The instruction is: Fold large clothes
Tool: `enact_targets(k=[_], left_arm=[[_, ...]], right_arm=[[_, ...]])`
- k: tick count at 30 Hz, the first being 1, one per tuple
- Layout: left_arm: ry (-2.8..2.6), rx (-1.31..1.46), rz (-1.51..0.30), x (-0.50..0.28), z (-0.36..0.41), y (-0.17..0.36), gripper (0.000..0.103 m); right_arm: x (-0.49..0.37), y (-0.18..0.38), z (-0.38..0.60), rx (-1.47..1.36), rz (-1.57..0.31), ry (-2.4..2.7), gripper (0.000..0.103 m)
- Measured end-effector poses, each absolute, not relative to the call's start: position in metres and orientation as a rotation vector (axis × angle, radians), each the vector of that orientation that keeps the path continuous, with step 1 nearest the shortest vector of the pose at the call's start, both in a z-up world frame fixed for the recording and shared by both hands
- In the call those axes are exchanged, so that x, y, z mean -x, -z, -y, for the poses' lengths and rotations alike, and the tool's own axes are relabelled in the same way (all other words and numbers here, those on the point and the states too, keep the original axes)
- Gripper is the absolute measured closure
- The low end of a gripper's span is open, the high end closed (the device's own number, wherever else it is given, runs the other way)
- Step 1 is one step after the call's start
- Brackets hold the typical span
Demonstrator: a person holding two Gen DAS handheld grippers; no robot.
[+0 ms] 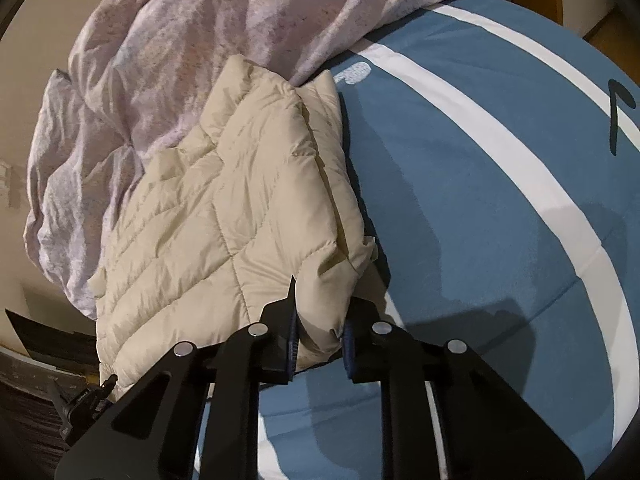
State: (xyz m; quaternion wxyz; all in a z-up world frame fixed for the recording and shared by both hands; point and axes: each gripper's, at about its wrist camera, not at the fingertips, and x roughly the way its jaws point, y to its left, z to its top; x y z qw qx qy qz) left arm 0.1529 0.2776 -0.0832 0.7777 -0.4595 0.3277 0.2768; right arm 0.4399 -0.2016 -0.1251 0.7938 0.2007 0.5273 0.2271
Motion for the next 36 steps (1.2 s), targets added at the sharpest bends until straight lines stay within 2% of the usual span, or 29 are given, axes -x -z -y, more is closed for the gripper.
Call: enact_targets(k=[9,24,27,30,32,35,36], left_arm=[[-0.627,0.957,-0.663,-0.105,-0.280,0.059,0.092],[-0.684,1.001,-0.661,-0.008,-0.285,0.067,0.091],[-0.676,1.002,-0.678,0.000,-0.284,0.070,0.088],[-0.682,1.010,-0.694,0.002,-0.284,0.071,0.078],[-0.690,1.010,-0.700,0.002,-0.285,0.070,0.060],[-0.703,0.997,-0.707,0.001,-0.288,0.068,0.044],[-0.704,0.992,-0.710,-0.001,-0.289,0.067,0.042]], right_arm=[[-0.402,0.117,0.195,-0.431,-1.152,-0.575,0.086],[-0.311,0.106,0.190,-0.351,-1.191,-0.672,0.086],[-0.305,0.102,0.189,-0.294,-1.180,-0.664,0.084],[-0.305,0.087,0.188,-0.194,-1.127,-0.589,0.068],[-0.304,0.074,0.191,-0.163,-1.060,-0.551,0.052],[-0.305,0.052,0.187,-0.134,-0.972,-0.558,0.051],[-0.305,0.047,0.182,-0.121,-0.958,-0.576,0.051]])
